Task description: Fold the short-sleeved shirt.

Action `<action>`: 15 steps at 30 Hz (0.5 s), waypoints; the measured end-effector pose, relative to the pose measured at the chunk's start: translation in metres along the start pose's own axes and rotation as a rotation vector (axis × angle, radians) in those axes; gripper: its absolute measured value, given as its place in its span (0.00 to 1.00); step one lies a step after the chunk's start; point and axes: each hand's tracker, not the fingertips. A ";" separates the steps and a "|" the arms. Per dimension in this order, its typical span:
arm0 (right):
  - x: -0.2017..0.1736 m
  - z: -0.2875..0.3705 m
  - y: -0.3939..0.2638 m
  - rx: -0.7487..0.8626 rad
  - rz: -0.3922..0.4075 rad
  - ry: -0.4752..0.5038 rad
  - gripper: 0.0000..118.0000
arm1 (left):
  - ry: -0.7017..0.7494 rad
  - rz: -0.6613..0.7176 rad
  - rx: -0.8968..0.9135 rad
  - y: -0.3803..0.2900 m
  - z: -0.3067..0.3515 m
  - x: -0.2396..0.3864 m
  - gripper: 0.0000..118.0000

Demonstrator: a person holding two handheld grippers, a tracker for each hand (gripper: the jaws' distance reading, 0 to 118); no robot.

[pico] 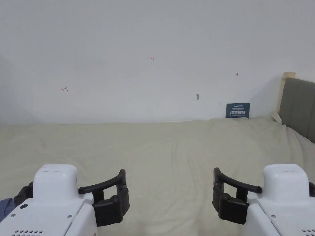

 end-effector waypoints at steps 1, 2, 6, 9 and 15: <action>-0.001 0.001 0.000 0.003 0.009 -0.001 0.91 | -0.018 0.016 -0.006 0.000 0.001 0.000 0.91; -0.001 0.001 0.000 0.008 0.018 -0.009 0.88 | -0.057 0.023 -0.007 0.000 0.001 -0.001 0.80; -0.002 0.003 0.001 0.016 0.011 -0.011 0.27 | -0.019 0.002 -0.019 -0.001 -0.002 0.004 0.41; -0.005 0.000 0.000 -0.011 0.075 -0.044 0.02 | -0.005 0.015 -0.025 -0.003 -0.004 0.003 0.30; 0.003 0.000 0.000 -0.007 -0.045 0.013 0.00 | 0.076 -0.011 -0.009 -0.002 -0.004 0.007 0.00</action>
